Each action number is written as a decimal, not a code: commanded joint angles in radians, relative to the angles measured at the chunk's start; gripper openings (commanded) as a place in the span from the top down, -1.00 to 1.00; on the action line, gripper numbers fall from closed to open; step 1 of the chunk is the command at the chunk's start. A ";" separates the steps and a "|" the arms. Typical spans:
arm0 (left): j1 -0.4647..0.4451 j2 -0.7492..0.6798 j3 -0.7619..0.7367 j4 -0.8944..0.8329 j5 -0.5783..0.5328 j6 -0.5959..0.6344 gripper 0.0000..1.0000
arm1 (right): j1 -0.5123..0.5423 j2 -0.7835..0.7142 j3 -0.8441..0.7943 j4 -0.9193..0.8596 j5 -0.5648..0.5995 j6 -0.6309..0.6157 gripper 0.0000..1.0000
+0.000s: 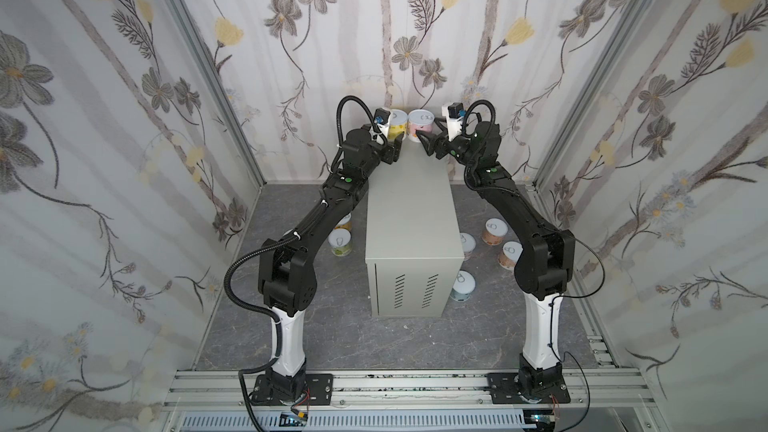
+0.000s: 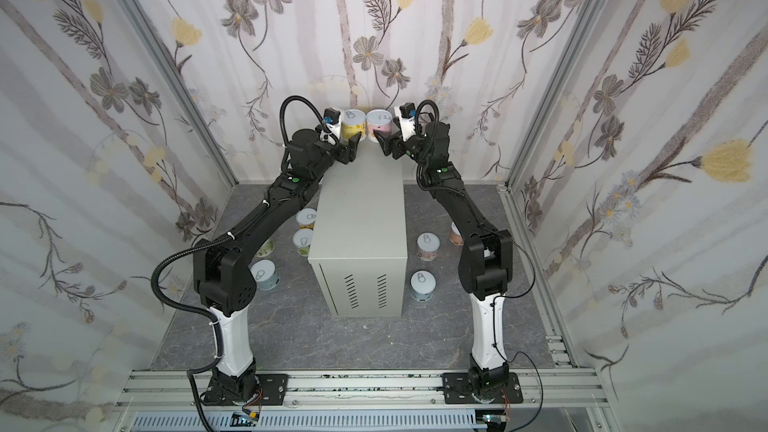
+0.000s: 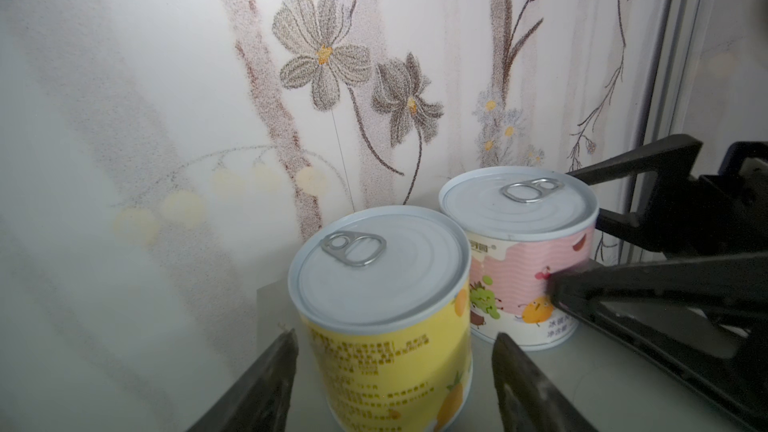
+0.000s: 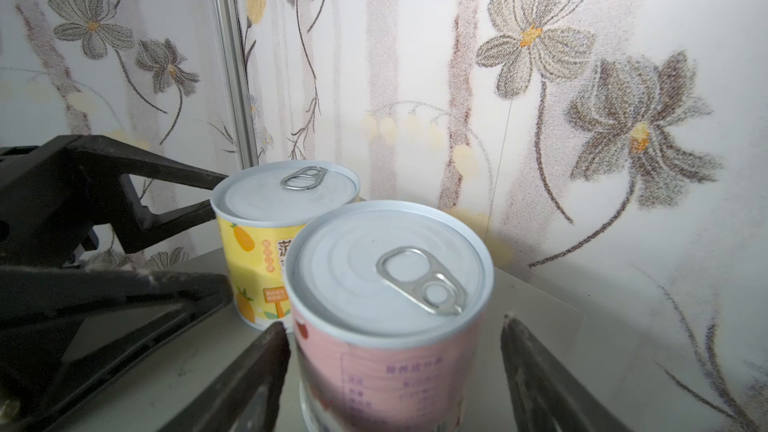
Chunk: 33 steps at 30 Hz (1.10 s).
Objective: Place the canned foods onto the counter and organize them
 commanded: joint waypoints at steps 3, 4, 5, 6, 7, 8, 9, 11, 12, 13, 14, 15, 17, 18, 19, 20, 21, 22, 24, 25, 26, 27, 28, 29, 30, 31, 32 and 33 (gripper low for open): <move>-0.004 0.009 -0.010 -0.144 0.013 0.060 -0.50 | 0.003 0.022 0.017 -0.025 -0.039 -0.016 -0.51; -0.004 0.010 -0.009 -0.143 0.013 0.059 -0.50 | 0.003 0.024 0.019 -0.026 -0.040 -0.016 -0.50; -0.004 0.012 -0.009 -0.142 0.013 0.057 -0.50 | 0.003 0.027 0.021 -0.027 -0.040 -0.016 -0.50; -0.004 0.010 -0.009 -0.142 0.014 0.057 -0.49 | 0.003 0.028 0.026 -0.028 -0.040 -0.014 -0.50; -0.004 0.011 -0.010 -0.142 0.014 0.056 -0.50 | 0.003 0.032 0.029 -0.031 -0.040 -0.014 -0.50; -0.004 0.012 -0.009 -0.142 0.016 0.056 -0.49 | 0.003 0.033 0.032 -0.034 -0.039 -0.014 -0.49; -0.004 0.012 -0.011 -0.144 0.016 0.056 -0.49 | 0.003 0.035 0.034 -0.037 -0.035 -0.016 -0.48; -0.004 0.012 -0.013 -0.144 0.017 0.054 -0.49 | 0.003 0.039 0.037 -0.041 -0.032 -0.016 -0.47; -0.004 0.011 -0.014 -0.144 0.019 0.054 -0.49 | 0.003 0.040 0.037 -0.042 -0.029 -0.017 -0.45; -0.005 0.011 -0.014 -0.144 0.020 0.053 -0.50 | 0.003 0.042 0.038 -0.042 -0.028 -0.017 -0.45; -0.005 0.012 -0.014 -0.145 0.019 0.054 -0.49 | 0.003 0.044 0.041 -0.042 -0.027 -0.017 -0.43; -0.004 0.012 -0.015 -0.146 0.019 0.054 -0.49 | 0.003 0.045 0.042 -0.042 -0.027 -0.017 -0.43; -0.004 0.012 -0.014 -0.144 0.017 0.054 -0.49 | 0.003 0.050 0.046 -0.042 -0.026 -0.017 -0.41; -0.004 0.012 -0.014 -0.144 0.018 0.054 -0.50 | 0.003 0.052 0.050 -0.042 -0.027 -0.016 -0.41; -0.004 0.012 -0.014 -0.144 0.019 0.054 -0.49 | 0.003 0.054 0.055 -0.044 -0.027 -0.016 -0.40; -0.004 0.013 -0.014 -0.144 0.019 0.055 -0.49 | 0.003 0.056 0.059 -0.046 -0.027 -0.016 -0.40; -0.004 0.013 -0.014 -0.145 0.019 0.056 -0.50 | 0.003 0.058 0.063 -0.048 -0.026 -0.016 -0.40; -0.004 0.011 -0.014 -0.146 0.018 0.056 -0.50 | 0.003 0.059 0.063 -0.048 -0.026 -0.016 -0.40; -0.004 0.012 -0.015 -0.147 0.018 0.057 -0.49 | 0.003 0.061 0.064 -0.050 -0.023 -0.016 -0.40; -0.004 0.013 -0.014 -0.147 0.019 0.056 -0.49 | 0.003 0.061 0.064 -0.051 -0.021 -0.017 -0.40; -0.004 0.012 -0.014 -0.147 0.019 0.056 -0.49 | 0.003 0.060 0.064 -0.054 -0.021 -0.017 -0.40; -0.004 0.012 -0.014 -0.147 0.019 0.056 -0.48 | 0.003 0.061 0.064 -0.054 -0.020 -0.018 -0.40; -0.004 0.012 -0.012 -0.147 0.020 0.056 -0.48 | 0.003 0.060 0.065 -0.055 -0.021 -0.018 -0.41; -0.004 0.011 -0.012 -0.147 0.023 0.057 -0.47 | 0.003 0.060 0.064 -0.057 -0.021 -0.019 -0.42; -0.004 0.013 -0.012 -0.147 0.025 0.057 -0.46 | 0.003 0.059 0.064 -0.058 -0.020 -0.019 -0.45; -0.004 0.013 -0.012 -0.147 0.025 0.057 -0.44 | 0.003 0.057 0.063 -0.060 -0.019 -0.017 -0.52; -0.004 0.014 -0.011 -0.147 0.026 0.056 -0.43 | 0.003 0.056 0.063 -0.060 -0.017 -0.017 -0.58; -0.004 0.014 -0.010 -0.146 0.026 0.055 -0.43 | 0.003 0.054 0.063 -0.062 -0.015 -0.018 -0.64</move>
